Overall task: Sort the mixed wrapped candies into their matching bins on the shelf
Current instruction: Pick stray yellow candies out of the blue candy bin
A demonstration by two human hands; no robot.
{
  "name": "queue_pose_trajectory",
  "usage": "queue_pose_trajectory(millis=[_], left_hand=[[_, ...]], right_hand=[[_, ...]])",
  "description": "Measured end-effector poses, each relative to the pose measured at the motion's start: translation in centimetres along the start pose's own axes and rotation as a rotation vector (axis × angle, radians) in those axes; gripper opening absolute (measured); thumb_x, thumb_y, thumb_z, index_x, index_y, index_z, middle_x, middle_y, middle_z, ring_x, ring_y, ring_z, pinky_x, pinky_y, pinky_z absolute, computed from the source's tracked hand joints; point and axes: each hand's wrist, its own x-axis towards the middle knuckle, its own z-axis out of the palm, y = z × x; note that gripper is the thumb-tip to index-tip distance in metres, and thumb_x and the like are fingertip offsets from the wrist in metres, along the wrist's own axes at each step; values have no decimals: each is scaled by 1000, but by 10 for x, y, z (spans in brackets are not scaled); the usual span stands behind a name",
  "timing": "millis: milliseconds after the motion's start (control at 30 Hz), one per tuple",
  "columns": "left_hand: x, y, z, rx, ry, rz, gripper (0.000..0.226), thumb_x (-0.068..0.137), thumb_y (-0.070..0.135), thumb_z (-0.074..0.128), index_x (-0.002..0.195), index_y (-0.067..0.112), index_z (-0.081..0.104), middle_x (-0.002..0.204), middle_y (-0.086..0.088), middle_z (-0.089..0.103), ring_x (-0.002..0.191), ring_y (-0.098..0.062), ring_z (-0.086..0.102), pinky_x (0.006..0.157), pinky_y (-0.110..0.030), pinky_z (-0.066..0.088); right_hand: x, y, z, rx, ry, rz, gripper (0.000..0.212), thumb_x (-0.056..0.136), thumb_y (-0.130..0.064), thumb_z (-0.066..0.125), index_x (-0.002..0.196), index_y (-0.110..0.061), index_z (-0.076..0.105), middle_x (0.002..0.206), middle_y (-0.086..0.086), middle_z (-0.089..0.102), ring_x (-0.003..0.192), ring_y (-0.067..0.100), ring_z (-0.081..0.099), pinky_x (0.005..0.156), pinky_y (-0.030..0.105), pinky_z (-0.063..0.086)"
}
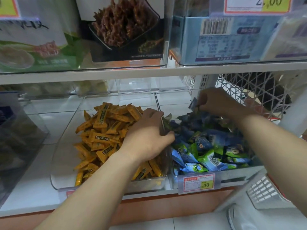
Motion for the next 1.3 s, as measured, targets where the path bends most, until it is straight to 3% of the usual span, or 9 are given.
queue_pose_trajectory(millis=[100, 200, 300, 467, 600, 733, 1000, 1167, 1300], left_hand=[[0, 2, 0, -6, -8, -13, 70, 85, 56, 61, 145, 26, 40, 144, 7, 35, 119, -20, 53, 88, -31, 49], [1, 3, 0, -11, 3, -27, 68, 85, 55, 61, 144, 27, 41, 143, 7, 35, 118, -21, 54, 88, -31, 50], [0, 4, 1, -23, 14, -21, 65, 85, 52, 62, 141, 26, 44, 140, 7, 37, 117, -21, 53, 89, -33, 50], [-2, 0, 1, -41, 12, -13, 64, 87, 52, 61, 143, 27, 43, 142, 8, 36, 122, -21, 50, 94, -34, 48], [-3, -1, 2, -57, 16, 7, 60, 87, 54, 58, 139, 28, 44, 139, 10, 36, 119, -19, 51, 89, -29, 46], [-5, -4, 1, -66, 12, 17, 61, 86, 57, 57, 138, 30, 44, 139, 13, 35, 118, -18, 52, 87, -27, 45], [-2, -4, 0, -66, -14, -2, 70, 84, 59, 57, 145, 29, 40, 143, 13, 32, 123, -18, 51, 90, -28, 46], [-3, -2, -3, -83, -16, 1, 63, 78, 62, 54, 132, 29, 48, 134, 13, 36, 113, -18, 55, 84, -29, 48], [-3, -3, -2, -87, -11, 0, 64, 79, 62, 56, 134, 29, 47, 135, 12, 36, 114, -18, 54, 85, -29, 48]], right_hand=[[-3, 4, -1, -284, -34, 116, 6, 79, -25, 72, 83, -20, 71, 93, 1, 67, 78, 21, 60, 72, 32, 51], [-4, -18, 9, -82, 22, -42, 6, 88, -26, 66, 92, -26, 71, 96, -8, 64, 84, 14, 58, 73, 24, 45], [0, -41, 29, 125, -333, -119, 18, 93, -33, 65, 111, -31, 68, 110, -9, 68, 99, 12, 64, 75, 20, 45], [13, -55, 59, -150, -637, -16, 66, 93, -46, 61, 149, -16, 42, 152, 9, 44, 133, 26, 47, 104, 36, 39], [20, -58, 66, -125, -751, 6, 41, 94, -37, 62, 128, -14, 58, 124, 7, 60, 108, 25, 57, 82, 29, 44], [16, -53, 71, -208, -667, 13, 55, 96, -35, 61, 141, -6, 47, 136, 14, 54, 125, 31, 53, 98, 38, 44], [9, -46, 66, -134, -809, -65, 6, 97, -17, 57, 97, -14, 61, 90, 2, 63, 93, 25, 59, 80, 35, 45], [3, -42, 55, -79, -748, -106, 23, 94, -26, 65, 92, -3, 68, 78, 0, 64, 70, 14, 55, 72, 35, 46], [-1, -36, 43, 154, -645, -53, 33, 81, -21, 79, 54, -19, 61, 48, -12, 59, 42, 0, 50, 50, 23, 39]])
